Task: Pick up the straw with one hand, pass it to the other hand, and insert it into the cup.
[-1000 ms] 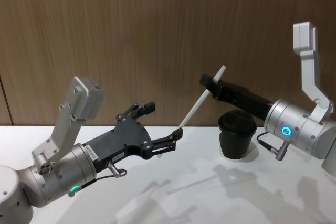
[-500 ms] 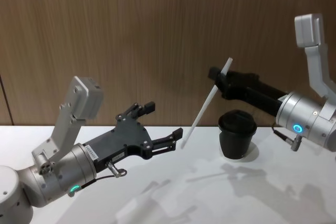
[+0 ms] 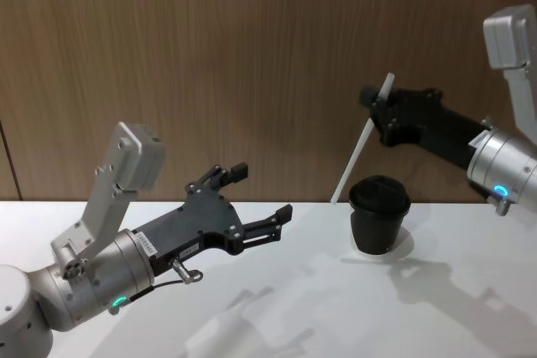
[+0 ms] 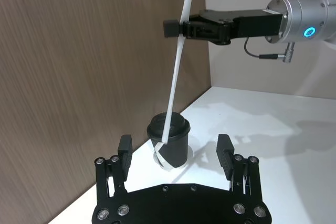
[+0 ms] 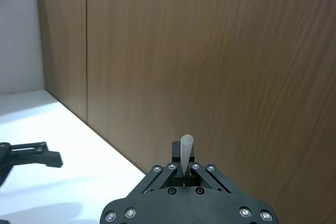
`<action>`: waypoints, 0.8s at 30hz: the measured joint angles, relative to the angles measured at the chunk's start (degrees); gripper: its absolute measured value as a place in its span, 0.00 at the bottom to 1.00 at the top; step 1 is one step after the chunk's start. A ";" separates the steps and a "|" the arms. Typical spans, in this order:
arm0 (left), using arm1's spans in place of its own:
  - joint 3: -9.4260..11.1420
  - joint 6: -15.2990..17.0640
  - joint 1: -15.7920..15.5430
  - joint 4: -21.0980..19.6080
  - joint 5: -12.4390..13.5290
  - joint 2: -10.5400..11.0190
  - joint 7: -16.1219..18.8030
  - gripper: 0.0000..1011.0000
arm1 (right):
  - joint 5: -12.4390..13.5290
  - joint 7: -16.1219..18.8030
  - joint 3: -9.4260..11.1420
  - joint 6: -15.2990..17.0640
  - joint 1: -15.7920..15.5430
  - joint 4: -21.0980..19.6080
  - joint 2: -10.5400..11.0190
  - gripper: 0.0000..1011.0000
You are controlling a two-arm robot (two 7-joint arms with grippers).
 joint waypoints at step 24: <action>0.00 0.00 0.00 0.00 0.00 0.00 0.00 0.99 | -3.51 2.16 1.48 -2.39 4.39 4.79 1.92 0.01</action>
